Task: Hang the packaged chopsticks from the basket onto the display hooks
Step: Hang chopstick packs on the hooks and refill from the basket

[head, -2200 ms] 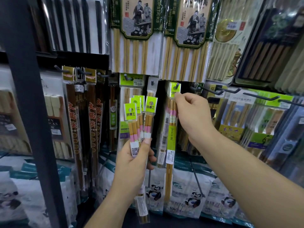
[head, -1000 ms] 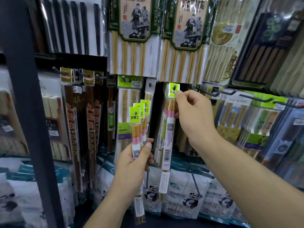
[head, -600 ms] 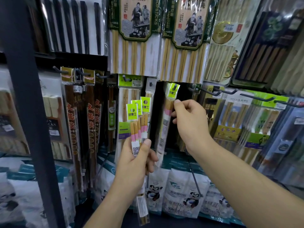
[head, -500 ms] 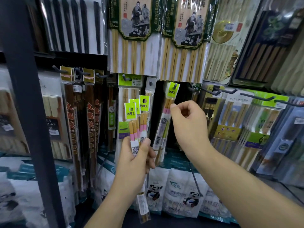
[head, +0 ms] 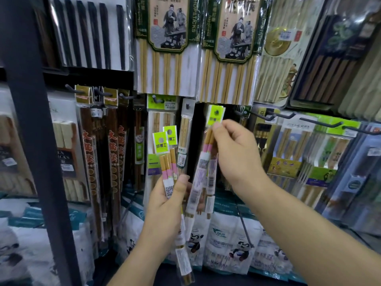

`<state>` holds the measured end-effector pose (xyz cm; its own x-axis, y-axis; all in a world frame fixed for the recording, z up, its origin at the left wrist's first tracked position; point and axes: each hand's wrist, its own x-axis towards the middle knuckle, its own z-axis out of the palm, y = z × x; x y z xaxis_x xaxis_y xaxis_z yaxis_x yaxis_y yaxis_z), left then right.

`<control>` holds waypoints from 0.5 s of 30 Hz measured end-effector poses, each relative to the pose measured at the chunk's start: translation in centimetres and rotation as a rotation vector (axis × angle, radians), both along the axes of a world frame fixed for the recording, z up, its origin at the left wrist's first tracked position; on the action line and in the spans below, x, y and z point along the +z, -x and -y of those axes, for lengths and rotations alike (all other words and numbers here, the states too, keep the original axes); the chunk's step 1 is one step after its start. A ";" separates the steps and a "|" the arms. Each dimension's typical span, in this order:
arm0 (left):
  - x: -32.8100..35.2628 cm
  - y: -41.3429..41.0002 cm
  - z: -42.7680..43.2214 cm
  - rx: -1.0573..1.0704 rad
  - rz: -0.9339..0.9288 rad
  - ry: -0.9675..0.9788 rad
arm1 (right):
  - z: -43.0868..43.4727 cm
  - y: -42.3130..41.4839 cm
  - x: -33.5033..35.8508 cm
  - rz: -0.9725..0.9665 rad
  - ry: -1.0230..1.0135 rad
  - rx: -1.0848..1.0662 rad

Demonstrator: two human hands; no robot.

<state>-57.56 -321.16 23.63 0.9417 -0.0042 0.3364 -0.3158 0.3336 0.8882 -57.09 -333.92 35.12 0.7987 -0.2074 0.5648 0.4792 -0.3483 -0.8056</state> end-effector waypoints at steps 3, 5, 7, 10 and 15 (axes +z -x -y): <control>-0.1 -0.2 -0.1 0.010 -0.015 0.026 | 0.6 -0.5 1.3 0.025 -0.033 -0.053; 0.0 -0.1 -0.3 0.004 -0.006 -0.011 | 0.8 -0.8 1.5 0.005 -0.021 -0.054; 0.1 0.0 -0.4 0.003 -0.001 -0.042 | 0.8 -1.1 1.4 -0.025 -0.023 -0.037; 0.4 0.3 -0.4 -0.016 -0.013 -0.071 | 0.9 -1.5 1.2 -0.036 -0.024 -0.069; 0.6 0.2 -0.5 -0.075 -0.037 -0.037 | 1.3 -2.2 0.6 -0.102 0.014 -0.124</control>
<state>-57.79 -320.70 24.22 0.9500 -0.0865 0.3001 -0.2584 0.3218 0.9108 -54.94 -335.23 35.72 0.8207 -0.3010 0.4856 0.3478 -0.4111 -0.8426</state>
